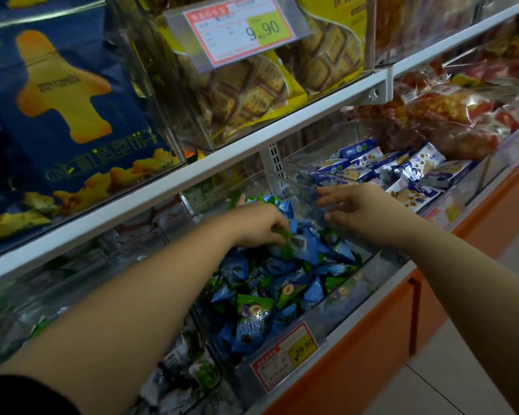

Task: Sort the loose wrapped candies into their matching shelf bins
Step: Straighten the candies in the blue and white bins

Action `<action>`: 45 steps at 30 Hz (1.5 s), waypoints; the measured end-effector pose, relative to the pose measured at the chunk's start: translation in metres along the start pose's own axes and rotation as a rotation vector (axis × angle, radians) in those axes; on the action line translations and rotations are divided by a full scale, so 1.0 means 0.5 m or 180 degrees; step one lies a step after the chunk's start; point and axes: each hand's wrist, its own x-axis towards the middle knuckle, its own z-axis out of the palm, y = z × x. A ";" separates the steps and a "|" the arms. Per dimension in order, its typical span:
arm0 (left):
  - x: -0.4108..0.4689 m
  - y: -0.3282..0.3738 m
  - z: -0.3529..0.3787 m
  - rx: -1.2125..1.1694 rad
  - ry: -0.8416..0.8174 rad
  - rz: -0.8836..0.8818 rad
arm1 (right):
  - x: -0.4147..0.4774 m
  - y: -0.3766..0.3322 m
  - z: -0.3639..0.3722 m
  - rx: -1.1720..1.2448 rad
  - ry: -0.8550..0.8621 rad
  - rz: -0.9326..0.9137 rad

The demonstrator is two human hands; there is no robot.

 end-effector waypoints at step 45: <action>0.039 -0.033 0.044 -0.0344 -0.0266 -0.0200 | 0.000 0.000 -0.001 -0.0019 -0.0036 0.0018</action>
